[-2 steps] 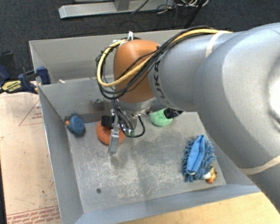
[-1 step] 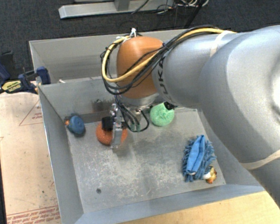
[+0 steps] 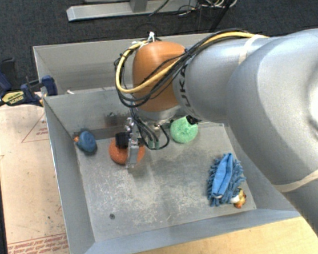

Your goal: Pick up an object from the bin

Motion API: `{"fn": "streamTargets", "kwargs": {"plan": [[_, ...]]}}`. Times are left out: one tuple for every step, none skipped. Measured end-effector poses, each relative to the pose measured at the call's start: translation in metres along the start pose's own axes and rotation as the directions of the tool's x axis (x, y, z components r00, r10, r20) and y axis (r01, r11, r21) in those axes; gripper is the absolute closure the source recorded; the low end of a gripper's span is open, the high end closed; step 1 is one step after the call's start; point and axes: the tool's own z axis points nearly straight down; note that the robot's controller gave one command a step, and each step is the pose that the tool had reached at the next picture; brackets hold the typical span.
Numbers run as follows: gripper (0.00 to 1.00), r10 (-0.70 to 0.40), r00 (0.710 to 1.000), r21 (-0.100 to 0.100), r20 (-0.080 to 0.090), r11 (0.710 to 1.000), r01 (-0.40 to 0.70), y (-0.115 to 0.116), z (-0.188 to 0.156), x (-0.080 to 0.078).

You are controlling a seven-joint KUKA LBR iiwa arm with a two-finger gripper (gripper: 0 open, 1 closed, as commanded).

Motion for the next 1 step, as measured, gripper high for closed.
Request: {"fn": "streamTargets", "kwargs": {"plan": [[1.00, 0.000, 1.000, 0.000, -0.001, 1.000, 0.000, -0.0003, -0.0031, 0.0009]]}}
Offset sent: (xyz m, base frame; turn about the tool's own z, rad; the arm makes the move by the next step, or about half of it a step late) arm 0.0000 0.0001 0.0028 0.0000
